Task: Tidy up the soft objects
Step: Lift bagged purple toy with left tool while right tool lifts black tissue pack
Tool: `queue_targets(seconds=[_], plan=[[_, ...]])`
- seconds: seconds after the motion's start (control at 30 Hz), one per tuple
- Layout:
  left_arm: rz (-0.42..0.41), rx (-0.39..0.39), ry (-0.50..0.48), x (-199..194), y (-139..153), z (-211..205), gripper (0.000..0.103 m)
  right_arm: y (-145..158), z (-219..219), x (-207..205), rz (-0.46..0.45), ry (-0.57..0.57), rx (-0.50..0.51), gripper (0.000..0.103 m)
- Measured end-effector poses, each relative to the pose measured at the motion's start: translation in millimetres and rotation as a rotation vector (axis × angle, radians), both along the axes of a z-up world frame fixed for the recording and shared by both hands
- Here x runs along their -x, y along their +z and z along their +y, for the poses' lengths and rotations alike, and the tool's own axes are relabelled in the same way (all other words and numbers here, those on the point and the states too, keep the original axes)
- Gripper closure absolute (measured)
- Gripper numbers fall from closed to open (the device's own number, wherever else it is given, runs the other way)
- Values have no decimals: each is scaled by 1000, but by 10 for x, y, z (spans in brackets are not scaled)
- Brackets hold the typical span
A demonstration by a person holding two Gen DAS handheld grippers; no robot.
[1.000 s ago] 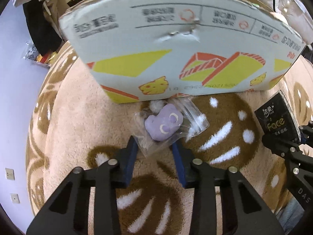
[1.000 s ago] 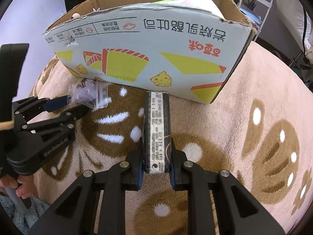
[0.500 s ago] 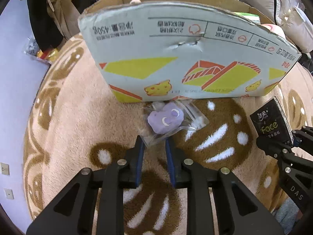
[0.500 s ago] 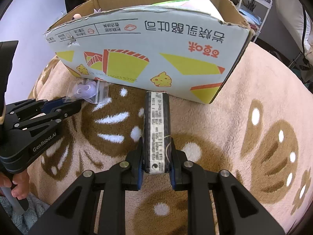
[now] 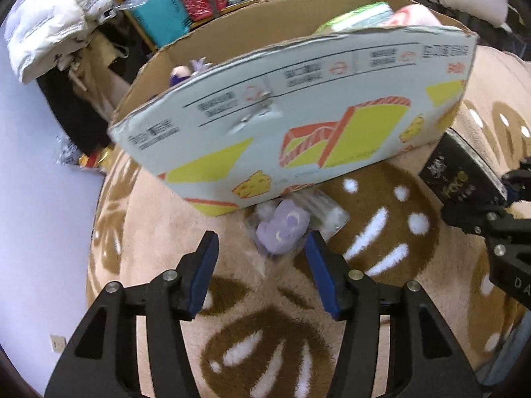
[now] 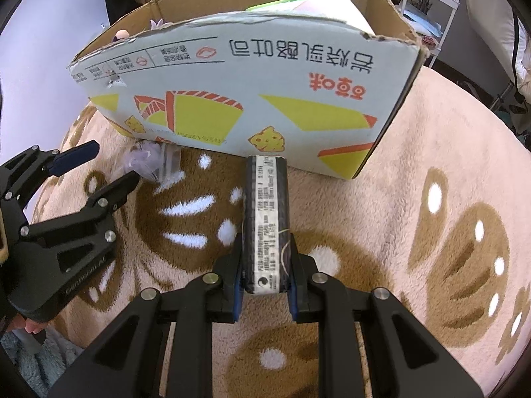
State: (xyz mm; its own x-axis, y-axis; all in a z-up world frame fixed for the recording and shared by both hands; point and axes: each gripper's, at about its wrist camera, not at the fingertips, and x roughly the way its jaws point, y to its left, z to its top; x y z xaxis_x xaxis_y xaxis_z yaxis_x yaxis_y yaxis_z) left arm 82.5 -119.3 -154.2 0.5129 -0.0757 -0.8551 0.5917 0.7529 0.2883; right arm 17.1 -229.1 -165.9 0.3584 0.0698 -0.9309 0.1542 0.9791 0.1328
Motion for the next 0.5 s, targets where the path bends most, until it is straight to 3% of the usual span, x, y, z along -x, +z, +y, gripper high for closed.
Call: queue_targets(seconds=[0.3,0.5], plan=[[42,-70,-118,55,-249,-116,50,35,-50,-1,3,-9,-11,81],[71,-52,-129,-12,-256,-205,50,5,-84,-32,11,-12,-18,81]])
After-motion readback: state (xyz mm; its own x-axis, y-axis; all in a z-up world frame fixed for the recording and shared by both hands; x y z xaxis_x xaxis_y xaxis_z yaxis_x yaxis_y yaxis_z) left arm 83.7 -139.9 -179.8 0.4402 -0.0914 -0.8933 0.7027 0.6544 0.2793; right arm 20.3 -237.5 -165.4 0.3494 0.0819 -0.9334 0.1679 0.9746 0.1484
